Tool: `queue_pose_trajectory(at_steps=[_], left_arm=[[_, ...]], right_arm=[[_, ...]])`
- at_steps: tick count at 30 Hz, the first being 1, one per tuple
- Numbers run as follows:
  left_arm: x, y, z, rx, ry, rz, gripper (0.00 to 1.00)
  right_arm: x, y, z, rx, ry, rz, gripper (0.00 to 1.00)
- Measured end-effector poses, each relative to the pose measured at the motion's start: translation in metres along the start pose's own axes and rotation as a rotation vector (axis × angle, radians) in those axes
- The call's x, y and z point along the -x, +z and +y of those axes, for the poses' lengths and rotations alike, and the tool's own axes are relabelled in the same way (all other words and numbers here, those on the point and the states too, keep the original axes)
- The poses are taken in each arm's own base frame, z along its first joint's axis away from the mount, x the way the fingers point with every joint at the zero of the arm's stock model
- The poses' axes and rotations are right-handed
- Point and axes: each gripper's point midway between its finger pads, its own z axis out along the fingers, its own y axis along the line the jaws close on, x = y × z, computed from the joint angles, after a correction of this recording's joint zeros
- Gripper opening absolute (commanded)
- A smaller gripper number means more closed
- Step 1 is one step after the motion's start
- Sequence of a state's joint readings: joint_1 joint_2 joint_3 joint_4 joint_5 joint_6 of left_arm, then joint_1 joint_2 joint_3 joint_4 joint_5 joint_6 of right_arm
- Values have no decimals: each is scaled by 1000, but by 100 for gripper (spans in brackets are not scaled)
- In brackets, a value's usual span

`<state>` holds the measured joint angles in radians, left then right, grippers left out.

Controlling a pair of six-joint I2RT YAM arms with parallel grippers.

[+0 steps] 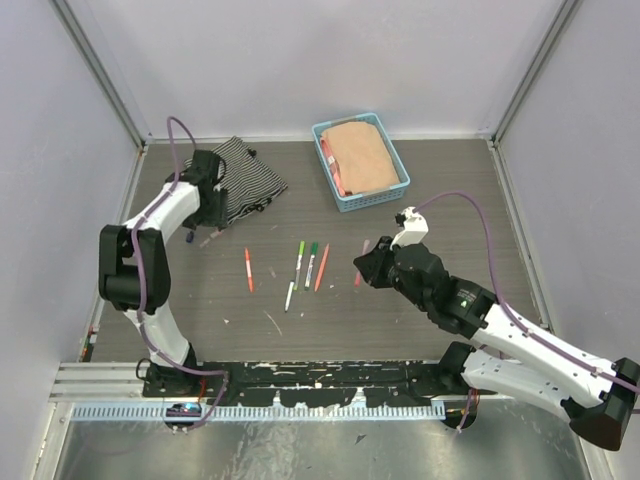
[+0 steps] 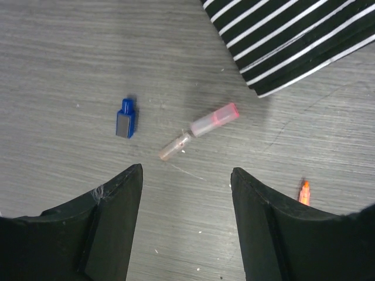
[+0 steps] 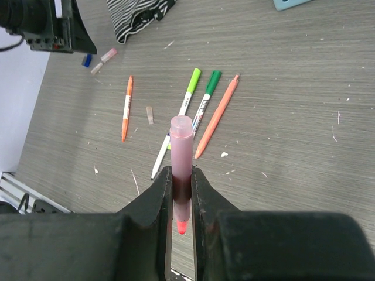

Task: Insert the pens into the pen caps
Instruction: Pick up the pen cap from the center of the board.

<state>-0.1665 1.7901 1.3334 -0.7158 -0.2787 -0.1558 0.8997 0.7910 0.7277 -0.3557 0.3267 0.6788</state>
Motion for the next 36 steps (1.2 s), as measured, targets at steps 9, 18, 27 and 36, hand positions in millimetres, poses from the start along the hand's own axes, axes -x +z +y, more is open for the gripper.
queue_pose_trajectory(at_steps=[9, 18, 27, 36], left_arm=[[20, 20, -10, -138, 61, 35, 59], [4, 47, -5, -196, 58, 140, 56], [-3, 62, -11, -220, 72, 190, 47], [0, 62, -13, -238, 79, 192, 23]], right_arm=[[-11, 7, -2, -21, -7, 46, 0], [-12, 14, 3, -28, -14, 73, 0], [-14, 17, 6, -22, -16, 87, 0], [-14, 16, 6, -21, -13, 88, 0]])
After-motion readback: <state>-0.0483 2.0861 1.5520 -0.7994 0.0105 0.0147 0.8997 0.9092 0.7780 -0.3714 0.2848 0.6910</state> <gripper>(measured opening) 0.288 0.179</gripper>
